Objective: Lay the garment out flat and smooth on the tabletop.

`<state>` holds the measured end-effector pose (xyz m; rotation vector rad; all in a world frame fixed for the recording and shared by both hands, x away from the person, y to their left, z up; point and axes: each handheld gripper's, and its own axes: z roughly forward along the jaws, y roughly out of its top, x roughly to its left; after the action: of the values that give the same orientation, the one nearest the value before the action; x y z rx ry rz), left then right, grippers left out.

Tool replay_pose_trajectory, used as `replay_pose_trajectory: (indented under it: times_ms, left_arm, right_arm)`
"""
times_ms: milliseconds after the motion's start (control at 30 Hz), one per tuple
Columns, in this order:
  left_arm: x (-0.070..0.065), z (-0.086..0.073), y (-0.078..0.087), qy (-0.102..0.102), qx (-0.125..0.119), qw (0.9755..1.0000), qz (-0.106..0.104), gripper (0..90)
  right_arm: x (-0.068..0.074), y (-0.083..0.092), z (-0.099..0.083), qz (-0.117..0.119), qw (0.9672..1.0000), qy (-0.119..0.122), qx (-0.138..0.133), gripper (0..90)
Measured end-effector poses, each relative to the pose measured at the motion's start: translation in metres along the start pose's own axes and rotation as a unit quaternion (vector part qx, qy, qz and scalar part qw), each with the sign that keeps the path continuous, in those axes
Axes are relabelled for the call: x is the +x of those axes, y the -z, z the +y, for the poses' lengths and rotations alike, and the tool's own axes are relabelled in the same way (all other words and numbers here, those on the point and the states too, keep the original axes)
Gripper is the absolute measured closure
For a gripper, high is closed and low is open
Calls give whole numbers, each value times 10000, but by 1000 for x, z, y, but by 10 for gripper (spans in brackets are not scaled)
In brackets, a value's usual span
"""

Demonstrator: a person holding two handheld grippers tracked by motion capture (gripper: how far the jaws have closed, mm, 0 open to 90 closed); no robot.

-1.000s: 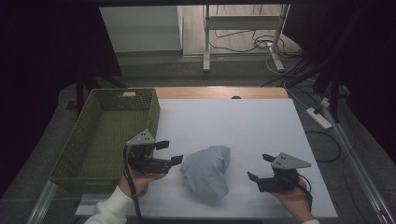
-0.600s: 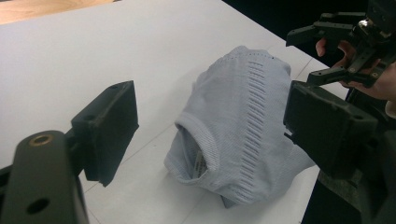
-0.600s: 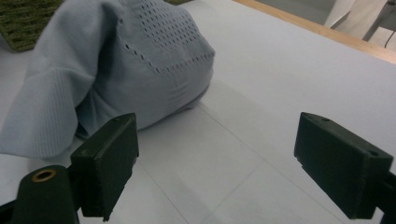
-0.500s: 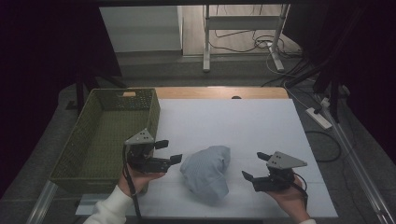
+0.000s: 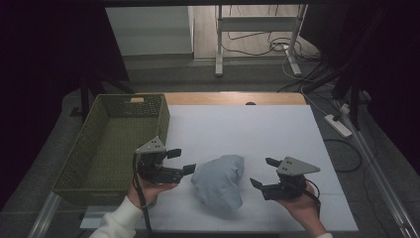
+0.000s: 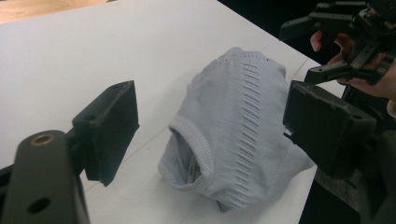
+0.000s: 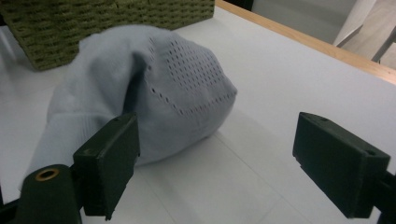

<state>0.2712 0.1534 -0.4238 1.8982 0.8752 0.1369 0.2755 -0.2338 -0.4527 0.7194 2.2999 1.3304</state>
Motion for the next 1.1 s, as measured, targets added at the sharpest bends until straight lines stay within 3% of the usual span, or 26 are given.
replay_pose_trajectory:
  times_ms: [200, 600, 1100]
  left_arm:
    - [0, 0, 0, -14, -2, 10000, 0, 188]
    - [1, 2, 5, 16, -83, 10000, 23, 188]
    - [1, 1, 5, 19, -77, 10000, 18, 188]
  right_arm:
    - [4, -6, 13, 102, 9999, -10, -98, 152]
    - [11, -31, 40, 357, 9992, 149, 18, 152]
    - [40, -44, 58, 709, 9963, 489, -50, 153]
